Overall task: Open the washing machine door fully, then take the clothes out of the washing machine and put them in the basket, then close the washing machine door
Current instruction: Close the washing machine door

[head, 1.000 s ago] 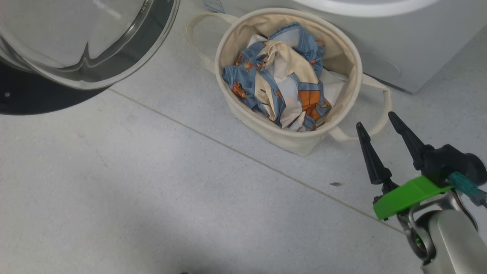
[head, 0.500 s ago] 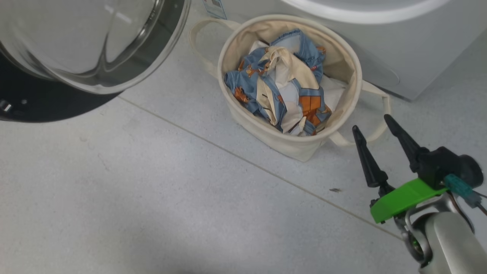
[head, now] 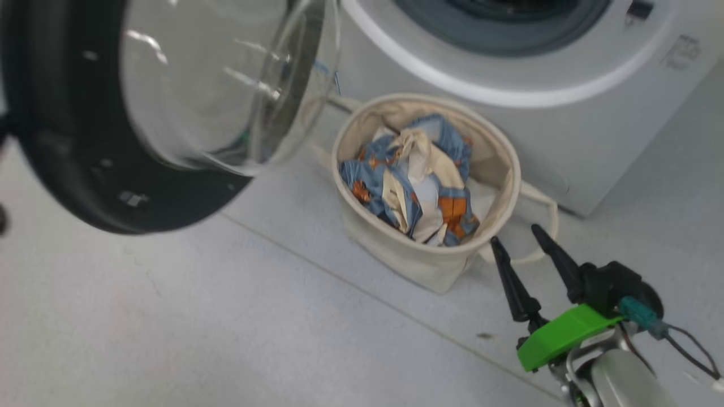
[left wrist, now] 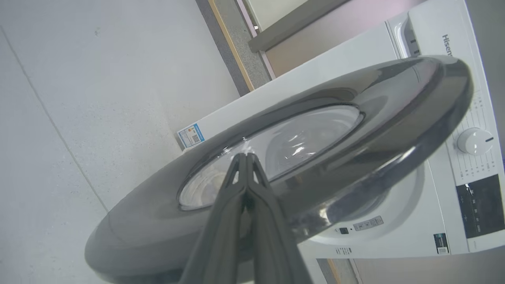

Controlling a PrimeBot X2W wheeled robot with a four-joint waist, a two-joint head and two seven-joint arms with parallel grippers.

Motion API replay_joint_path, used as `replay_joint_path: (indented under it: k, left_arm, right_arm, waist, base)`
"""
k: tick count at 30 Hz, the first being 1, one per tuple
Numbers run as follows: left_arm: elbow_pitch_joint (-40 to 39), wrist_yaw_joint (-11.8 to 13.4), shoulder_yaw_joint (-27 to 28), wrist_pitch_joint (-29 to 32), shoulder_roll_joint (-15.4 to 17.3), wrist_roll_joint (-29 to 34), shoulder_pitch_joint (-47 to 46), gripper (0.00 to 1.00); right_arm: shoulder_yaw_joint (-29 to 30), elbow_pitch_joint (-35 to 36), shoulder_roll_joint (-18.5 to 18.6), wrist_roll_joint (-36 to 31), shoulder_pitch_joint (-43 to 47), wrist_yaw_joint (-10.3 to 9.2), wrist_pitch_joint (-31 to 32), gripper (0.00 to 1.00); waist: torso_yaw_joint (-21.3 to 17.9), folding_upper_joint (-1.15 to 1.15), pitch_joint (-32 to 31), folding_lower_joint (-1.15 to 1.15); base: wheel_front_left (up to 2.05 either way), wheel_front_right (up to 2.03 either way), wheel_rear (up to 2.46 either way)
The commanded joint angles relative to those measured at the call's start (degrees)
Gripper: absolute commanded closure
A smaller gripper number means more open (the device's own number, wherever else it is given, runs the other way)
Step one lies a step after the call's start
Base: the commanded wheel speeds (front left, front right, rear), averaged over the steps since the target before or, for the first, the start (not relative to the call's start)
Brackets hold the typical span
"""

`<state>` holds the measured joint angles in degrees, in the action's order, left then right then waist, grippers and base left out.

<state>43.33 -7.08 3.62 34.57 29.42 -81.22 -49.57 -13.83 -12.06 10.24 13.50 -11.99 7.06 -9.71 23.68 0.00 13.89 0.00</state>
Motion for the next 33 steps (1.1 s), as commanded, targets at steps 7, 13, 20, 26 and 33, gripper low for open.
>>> replay_joint_path:
  k: [7,13,20,26,33]
  left_arm:
    - [-7.0,-0.4,-4.1,0.3,-2.4,0.7,3.1,1.00]
    - [-12.2,-0.4,-7.6,-0.5,-6.5,0.3,6.6,1.00]
    - [-18.8,-0.4,-12.4,-3.0,-10.6,1.7,11.2,1.00]
    - [-21.2,-0.4,-15.1,-7.8,-12.5,3.3,13.8,1.00]
    - [-23.1,-0.4,-16.3,-13.1,-12.9,2.6,14.5,1.00]
  right_arm:
    - [-3.1,-2.2,-1.8,2.0,0.4,0.43,-2.8,0.00]
    - [-3.8,-4.1,-2.6,3.0,0.4,0.43,-3.9,0.00]
    - [-3.5,-5.6,-3.4,3.6,1.0,0.43,-4.8,0.00]
    - [-3.4,-5.8,-4.0,3.7,0.8,0.43,-5.1,0.00]
    - [-2.3,-5.5,-4.2,3.3,0.4,0.43,-5.3,0.00]
  waist:
    - [0.9,0.00,-7.0,0.00]
    - [-0.8,0.00,-9.5,0.00]
    - [-3.5,0.00,-11.4,0.00]
    - [-7.4,0.00,-11.9,0.00]
    - [-13.3,0.00,-10.9,0.00]
  base:
    - [0.00,0.00,0.00]
    - [0.00,0.00,0.00]
    - [0.00,0.00,0.00]
    - [0.00,0.00,0.00]
    - [0.00,0.00,0.00]
